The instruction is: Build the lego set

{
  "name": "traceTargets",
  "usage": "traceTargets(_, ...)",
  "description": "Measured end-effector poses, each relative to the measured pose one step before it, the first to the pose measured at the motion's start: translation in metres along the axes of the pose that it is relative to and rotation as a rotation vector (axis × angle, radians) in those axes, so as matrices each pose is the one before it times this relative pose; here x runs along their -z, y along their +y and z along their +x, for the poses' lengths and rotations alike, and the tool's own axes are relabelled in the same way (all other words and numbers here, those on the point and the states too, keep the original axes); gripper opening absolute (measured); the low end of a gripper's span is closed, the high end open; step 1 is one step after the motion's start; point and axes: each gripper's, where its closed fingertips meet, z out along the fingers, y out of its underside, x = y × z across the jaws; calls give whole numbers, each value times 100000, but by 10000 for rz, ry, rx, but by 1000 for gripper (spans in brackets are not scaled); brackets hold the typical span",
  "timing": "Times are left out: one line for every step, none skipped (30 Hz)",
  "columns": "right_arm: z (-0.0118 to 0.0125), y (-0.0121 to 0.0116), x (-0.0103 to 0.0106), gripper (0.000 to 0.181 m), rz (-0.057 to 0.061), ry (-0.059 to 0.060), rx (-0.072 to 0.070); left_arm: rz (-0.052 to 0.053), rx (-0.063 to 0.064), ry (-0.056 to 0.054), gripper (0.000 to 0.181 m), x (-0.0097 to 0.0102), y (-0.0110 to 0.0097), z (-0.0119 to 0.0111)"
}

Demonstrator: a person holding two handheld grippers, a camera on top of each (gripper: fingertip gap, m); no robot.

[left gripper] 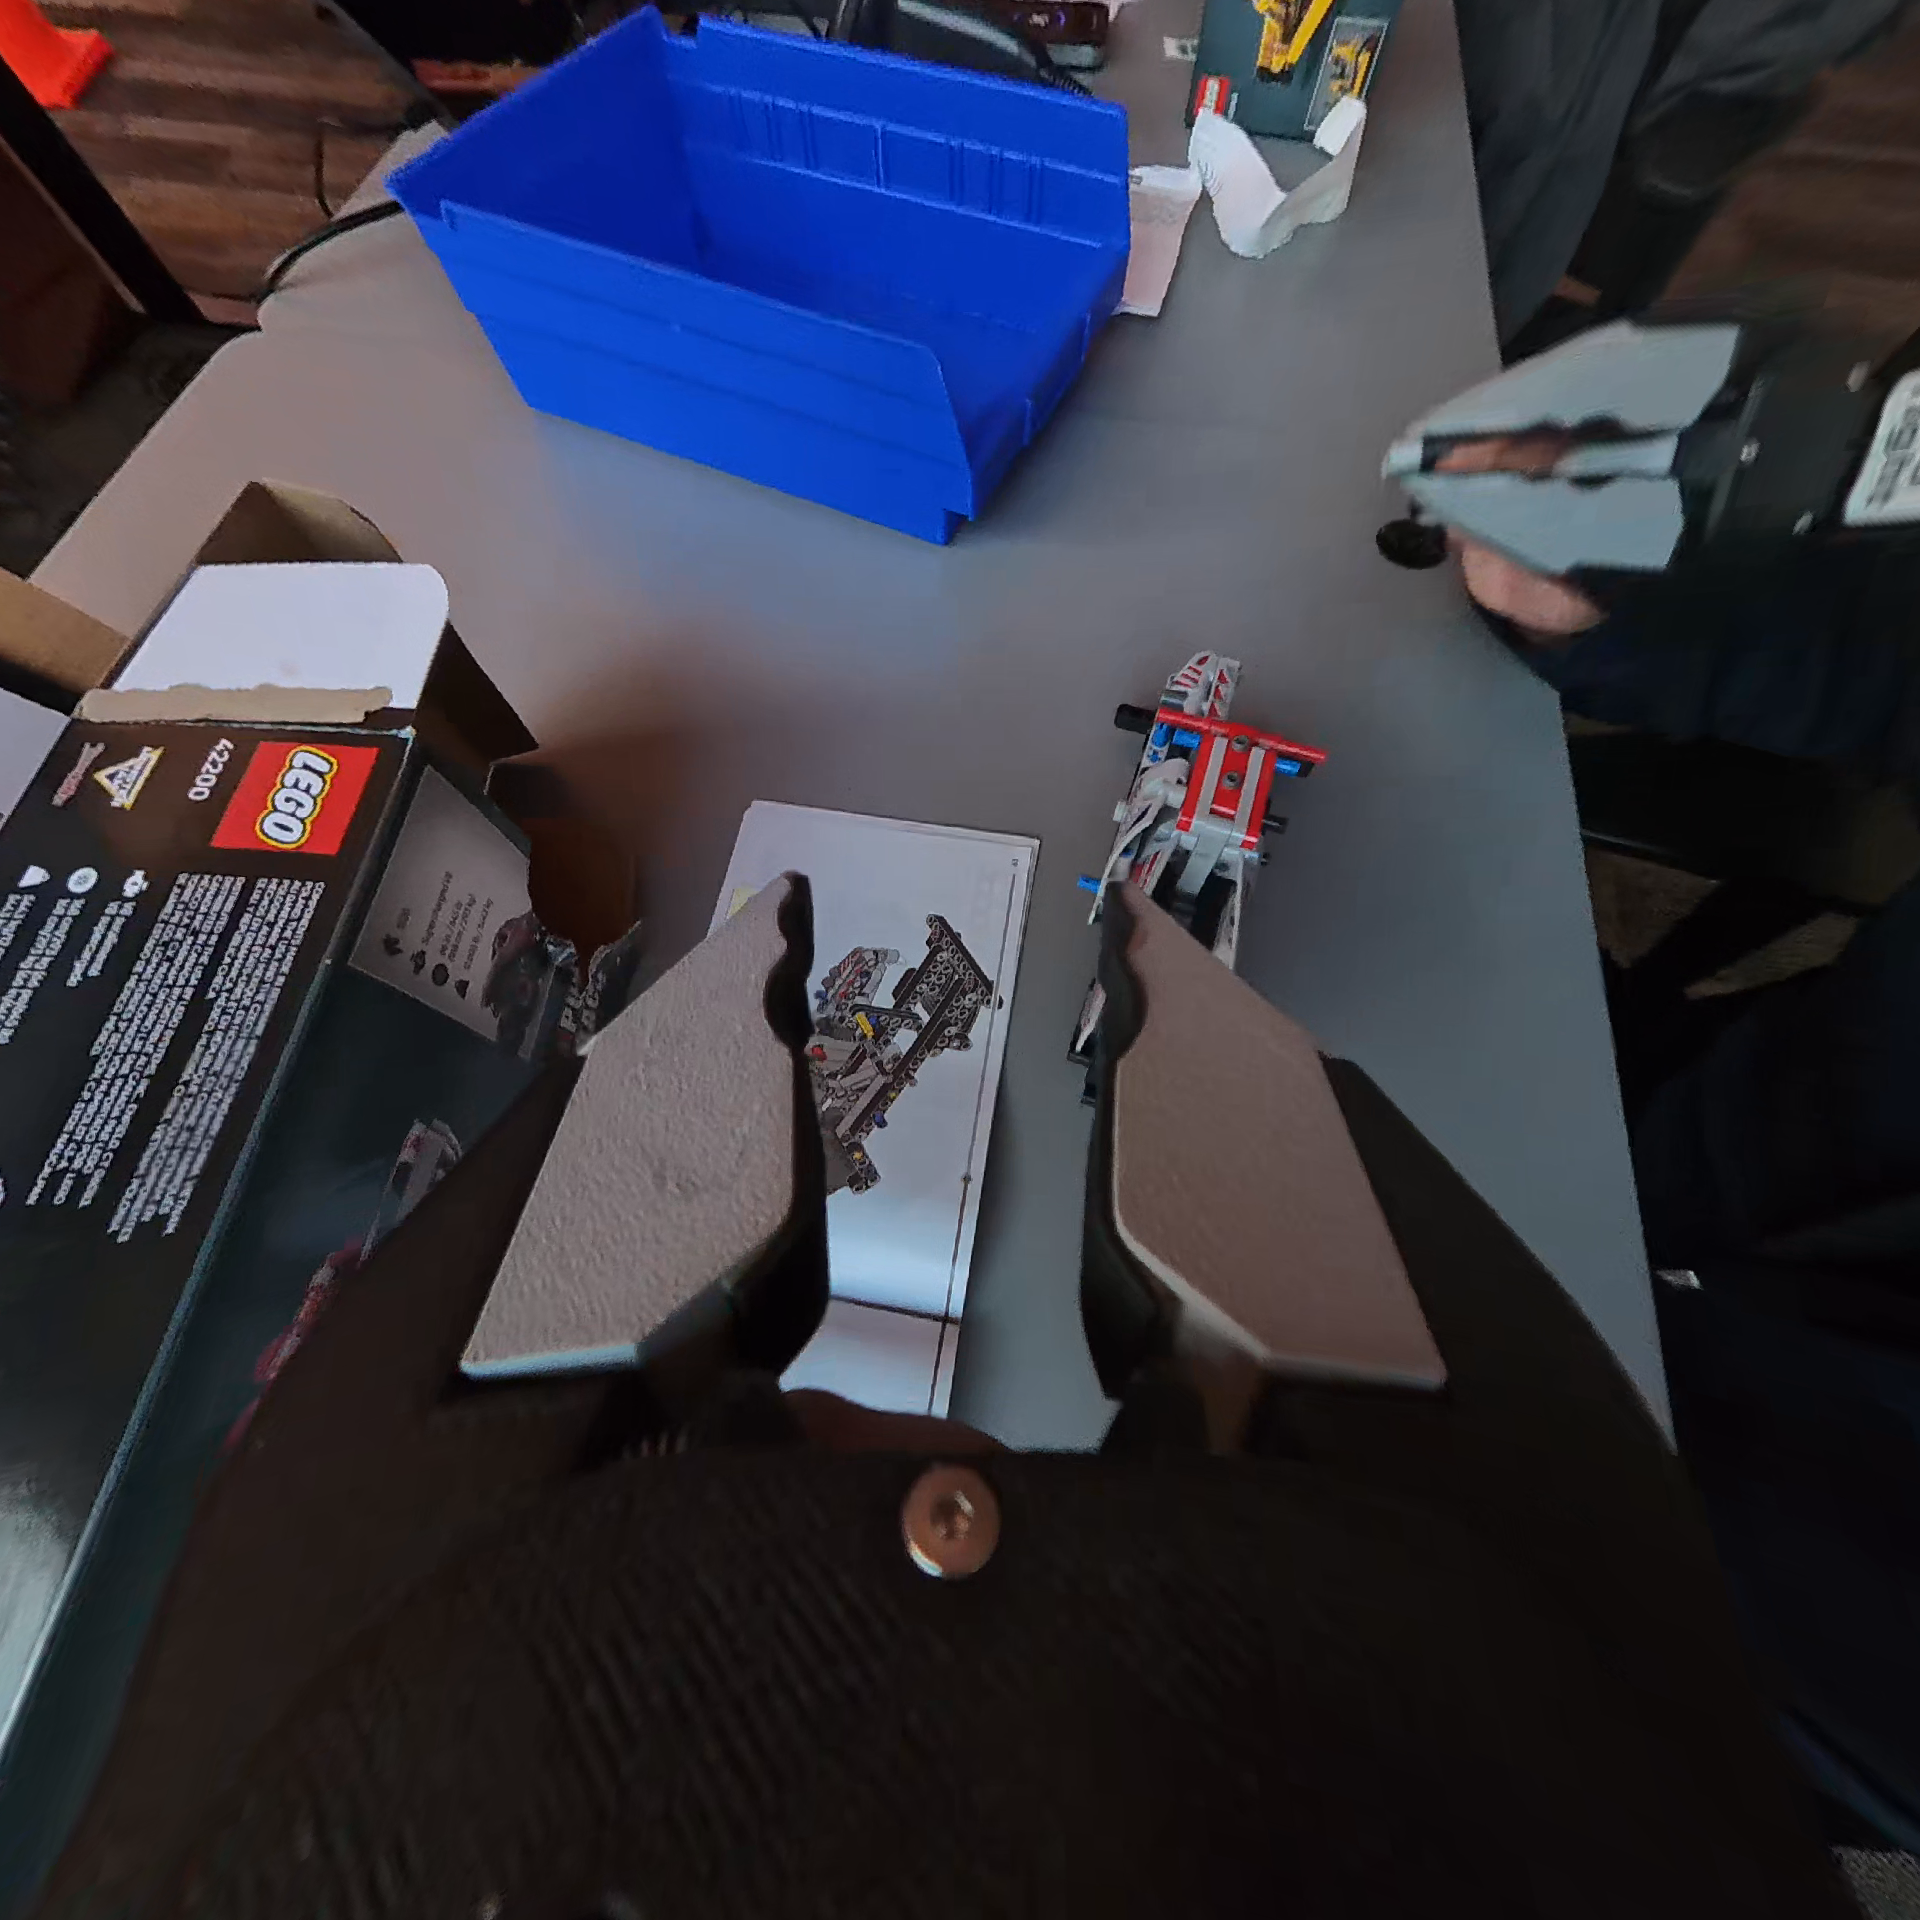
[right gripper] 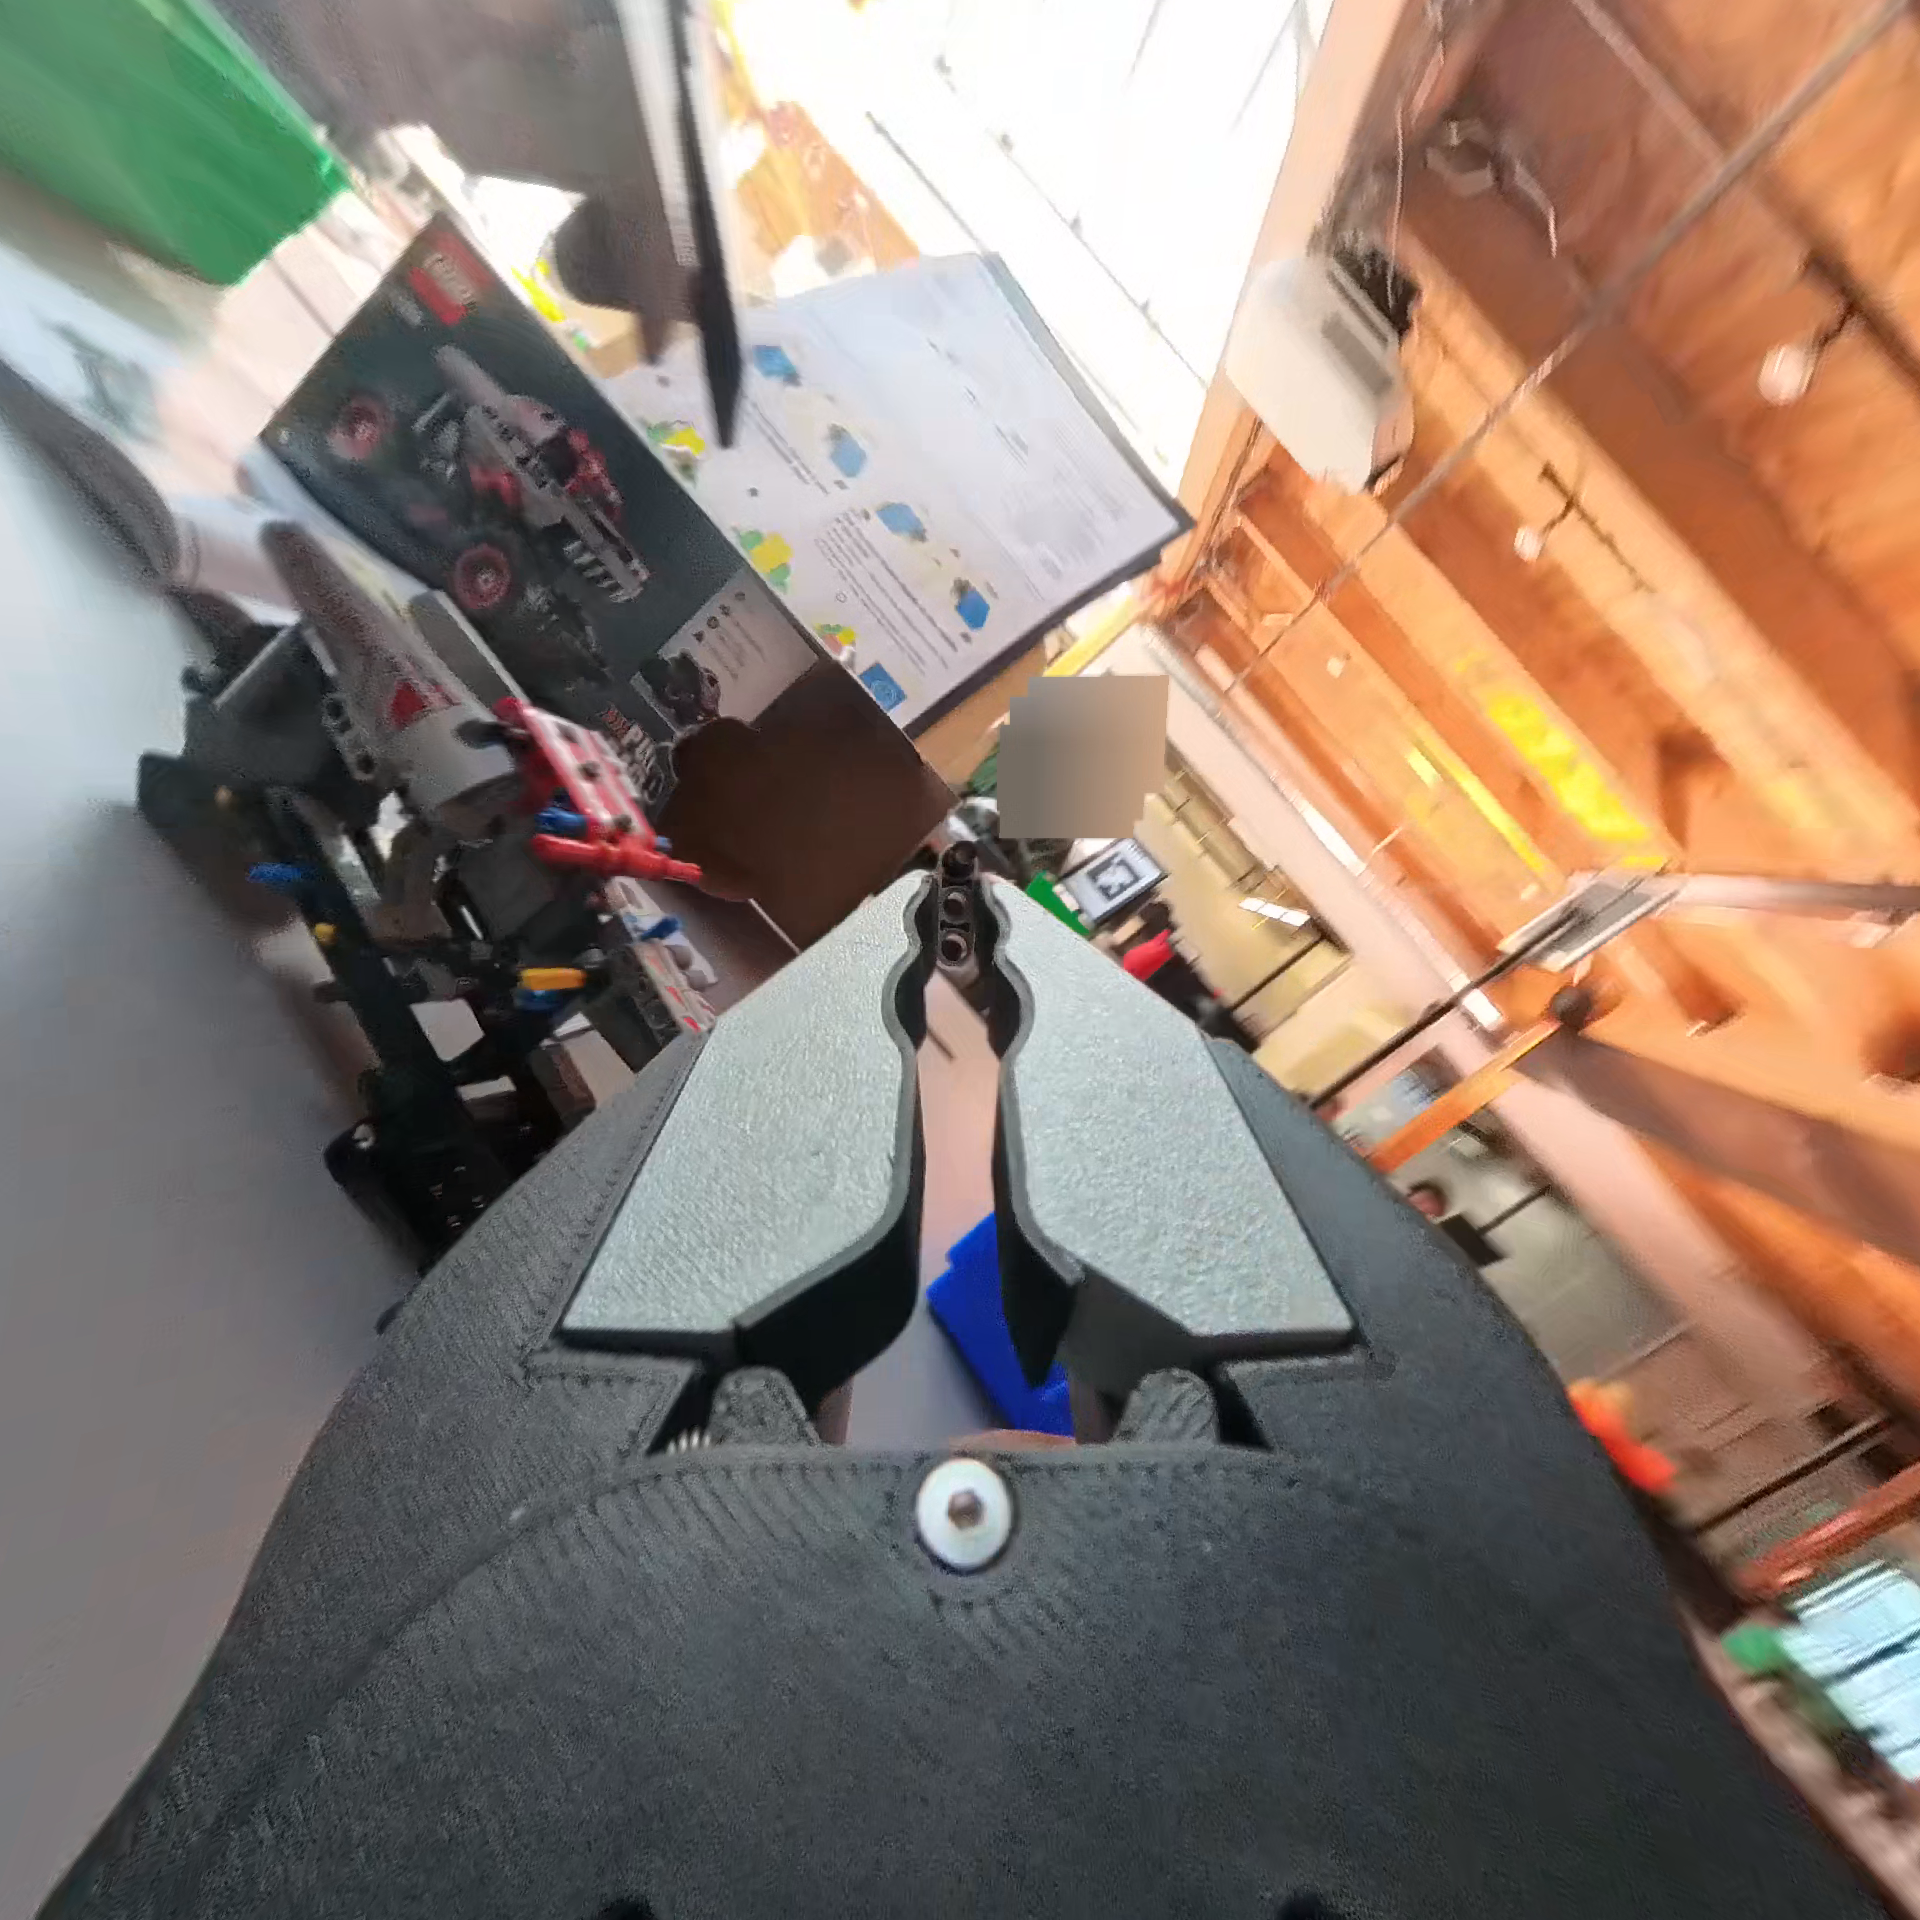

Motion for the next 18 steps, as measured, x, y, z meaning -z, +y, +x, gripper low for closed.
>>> traceTargets(556,615,-44,4,-103,-79,-688,-139,-43,-93,53,-98,263,-11)
traceTargets(522,522,-49,3,-97,-64,-631,-86,-53,-75,54,-48,151,4)
traceTargets(451,463,-67,4,-88,-65,-568,-18,-42,-10,54,-8,20,69)
traceTargets(289,521,-108,3,-125,-122,-536,55,21,7,53,-4,-103,53)
traceTargets(197,580,-158,3,-189,-159,-518,53,66,21,53,-36,-72,33)
traceTargets(203,513,-156,3,-176,-141,-483,-6,72,8,53,-68,56,-16)
traceTargets(156,434,-159,3,-114,-178,-458,-2,92,-61,53,-65,117,-111)
traceTargets(20,490,-181,3,-128,-274,-471,3,104,-60,53,-52,219,-106)
traceTargets(38,549,-207,3,-184,-292,-492,-33,126,1,53,-33,361,1)
traceTargets(64,489,-187,4,-154,-290,-483,-76,121,-25,53,7,501,-27)
traceTargets(-67,395,-164,4,-87,-372,-456,-87,115,-117,53,46,566,-122)
traceTargets(-160,368,-121,4,-87,-406,-442,-41,132,-74,53,93,591,21)
traceTargets(-144,377,-126,3,-103,-347,-403,-5,165,20,52,109,624,235)
traceTargets(-140,404,-166,3,-121,-296,-335,-36,162,42,51,59,756,313)
traceTargets(-130,433,-222,4,-162,-244,-286,-103,127,-40,52,8,935,215)
traceTargets(-197,402,-240,3,-170,-226,-227,-98,109,-68,52,-63,1002,197)
traceTargets(-321,331,-221,3,-160,-214,-100,-64,185,4,53,-139,1046,340)
traceTargets(-379,208,-149,3,-139,-142,109,-129,199,11,53,-180,1137,336)
